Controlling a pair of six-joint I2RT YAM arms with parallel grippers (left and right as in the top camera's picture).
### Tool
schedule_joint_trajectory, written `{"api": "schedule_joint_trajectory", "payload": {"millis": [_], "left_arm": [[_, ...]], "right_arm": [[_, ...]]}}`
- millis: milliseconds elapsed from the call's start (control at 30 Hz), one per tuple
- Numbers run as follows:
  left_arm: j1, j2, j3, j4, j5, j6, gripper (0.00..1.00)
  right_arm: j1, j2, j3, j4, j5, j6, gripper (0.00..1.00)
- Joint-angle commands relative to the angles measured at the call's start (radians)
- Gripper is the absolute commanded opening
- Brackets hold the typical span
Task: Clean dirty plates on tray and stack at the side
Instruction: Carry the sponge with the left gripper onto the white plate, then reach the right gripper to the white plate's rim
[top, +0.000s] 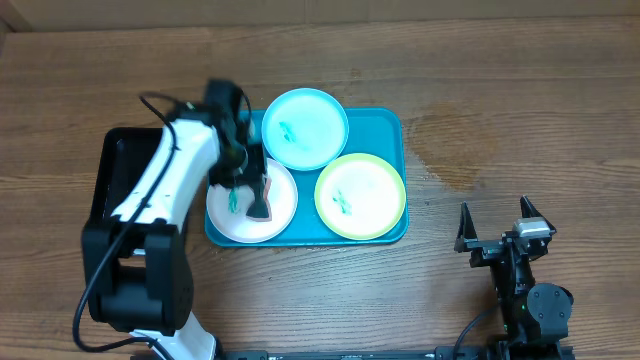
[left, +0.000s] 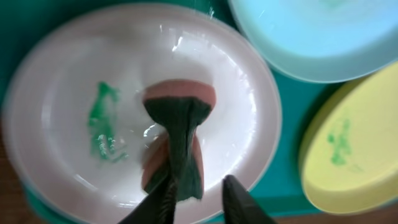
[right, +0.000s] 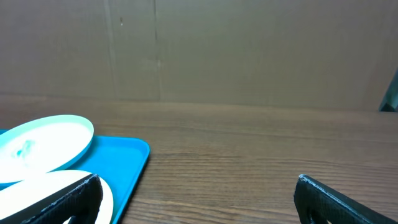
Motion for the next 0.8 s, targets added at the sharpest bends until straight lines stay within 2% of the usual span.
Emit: {"api": "schedule_joint_trajectory", "payload": {"millis": [0, 33, 100, 133, 167, 200, 467, 633, 767], "left_arm": [[0.04, -0.053, 0.163, -0.077, -0.063, 0.009, 0.25], [0.05, -0.062, 0.193, -0.101, -0.083, 0.009, 0.32], [0.07, -0.08, 0.24, -0.138, -0.114, 0.009, 0.61], [0.077, -0.086, 0.25, -0.148, -0.116, 0.01, 0.79], [0.085, -0.09, 0.252, -0.153, -0.115, 0.009, 0.92], [0.09, -0.092, 0.252, -0.161, -0.116, 0.01, 1.0], [0.095, -0.08, 0.208, -0.166, -0.135, 0.02, 1.0], [0.095, -0.077, 0.208, -0.161, -0.134, 0.02, 1.0], [0.093, -0.077, 0.208, -0.151, -0.134, 0.02, 1.0]], "right_arm": [[-0.002, -0.009, -0.01, 0.005, 0.006, -0.003, 1.0], [-0.002, -0.009, -0.01, 0.005, 0.006, -0.003, 1.0], [-0.002, -0.009, -0.01, 0.005, 0.006, -0.003, 1.0], [-0.002, -0.009, -0.01, 0.005, 0.006, -0.003, 1.0], [-0.002, -0.009, -0.01, 0.005, 0.006, -0.003, 1.0], [-0.002, -0.009, -0.01, 0.005, 0.006, -0.003, 1.0], [-0.002, -0.009, -0.01, 0.032, -0.026, 0.0, 1.0], [-0.002, -0.009, -0.01, 0.095, -0.335, 0.208, 1.0], [-0.002, -0.009, -0.01, 0.314, -0.505, 0.259, 1.0]]}}
